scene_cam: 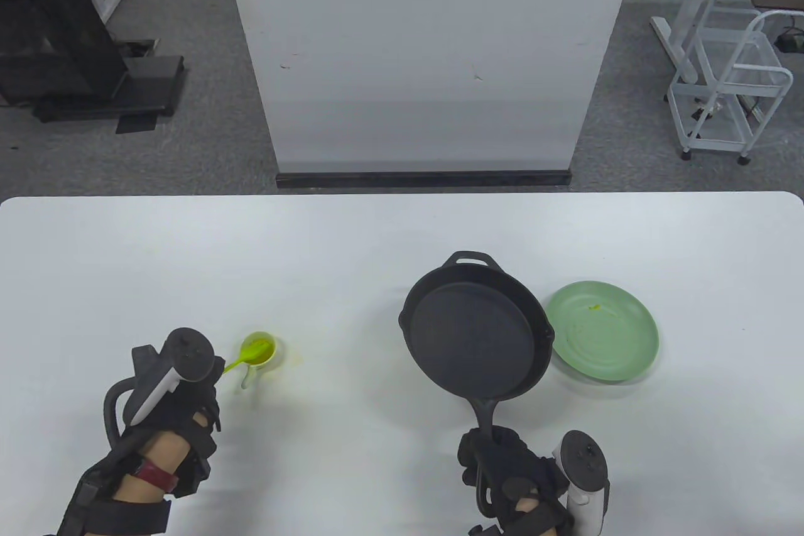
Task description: Brush oil on frying pan surface
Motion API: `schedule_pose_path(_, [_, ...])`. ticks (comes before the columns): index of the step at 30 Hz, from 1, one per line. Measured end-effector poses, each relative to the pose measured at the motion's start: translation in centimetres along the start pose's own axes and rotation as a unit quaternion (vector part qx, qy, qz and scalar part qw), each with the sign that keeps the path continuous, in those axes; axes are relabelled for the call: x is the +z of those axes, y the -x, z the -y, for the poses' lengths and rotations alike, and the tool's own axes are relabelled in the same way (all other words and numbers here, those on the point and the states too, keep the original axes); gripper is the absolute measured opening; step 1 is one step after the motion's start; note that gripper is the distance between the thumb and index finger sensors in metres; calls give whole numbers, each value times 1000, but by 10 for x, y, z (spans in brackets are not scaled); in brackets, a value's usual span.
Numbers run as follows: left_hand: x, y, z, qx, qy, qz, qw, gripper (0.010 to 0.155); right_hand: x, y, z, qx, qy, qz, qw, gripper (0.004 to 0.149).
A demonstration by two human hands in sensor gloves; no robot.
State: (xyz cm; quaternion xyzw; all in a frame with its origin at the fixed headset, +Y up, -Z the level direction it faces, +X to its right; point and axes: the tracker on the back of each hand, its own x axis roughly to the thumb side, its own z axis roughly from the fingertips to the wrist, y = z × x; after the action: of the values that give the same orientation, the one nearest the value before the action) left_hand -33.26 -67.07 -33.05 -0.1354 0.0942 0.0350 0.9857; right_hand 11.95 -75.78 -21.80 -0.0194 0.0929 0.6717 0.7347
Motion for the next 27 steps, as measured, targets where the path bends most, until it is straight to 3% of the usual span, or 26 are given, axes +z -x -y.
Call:
schedule_pose_path(14, [19, 9, -4, -49, -10, 6, 999, 55, 1, 0, 0, 3, 0, 2, 1000, 48])
schedule_pose_path(20, [20, 9, -7, -20, -38, 20, 999, 54, 1, 0, 0, 4, 1, 2, 1000, 48])
schedule_pose_path(27, [15, 10, -1, -29, -18, 11, 999, 54, 1, 0, 0, 3, 4, 2, 1000, 48])
